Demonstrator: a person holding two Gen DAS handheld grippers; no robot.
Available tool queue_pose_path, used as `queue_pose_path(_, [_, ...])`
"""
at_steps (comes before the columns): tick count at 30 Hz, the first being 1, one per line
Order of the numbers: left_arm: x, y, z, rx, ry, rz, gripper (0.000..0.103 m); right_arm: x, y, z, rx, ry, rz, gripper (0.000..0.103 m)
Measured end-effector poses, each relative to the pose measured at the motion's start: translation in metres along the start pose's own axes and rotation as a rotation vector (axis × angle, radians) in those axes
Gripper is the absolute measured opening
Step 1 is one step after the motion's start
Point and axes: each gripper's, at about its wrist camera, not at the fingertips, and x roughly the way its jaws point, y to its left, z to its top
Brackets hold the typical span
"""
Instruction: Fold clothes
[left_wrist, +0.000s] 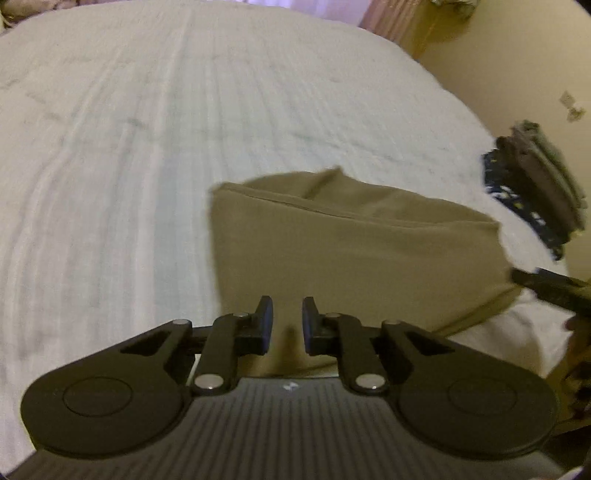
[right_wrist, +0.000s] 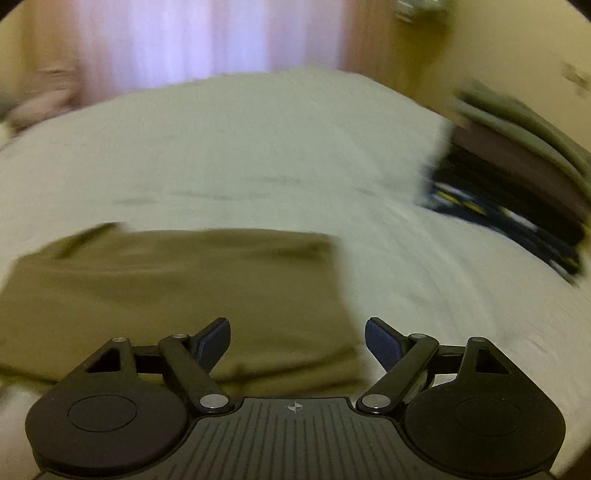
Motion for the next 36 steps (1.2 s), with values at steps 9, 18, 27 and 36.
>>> queue_pose_path(9, [0.028,-0.002,-0.026,0.026,0.038,0.009,0.012,0.041,0.043,-0.044,-0.202,0.052,0.060,0.084])
queue_pose_path(18, [-0.009,0.036,-0.016,-0.032,0.122,0.124,0.014,0.009,-0.017,-0.041,0.218,0.176,-0.151,0.084])
queue_pose_path(27, [-0.094,0.020,0.013,-0.020,0.210,0.146,0.033,-0.096,0.064,-0.017,0.483,0.230,0.062,0.084])
queue_pose_path(36, [-0.181,0.009,0.027,0.040,0.148,0.216,0.041,-0.170,0.127,0.021,0.354,0.222,0.044,0.084])
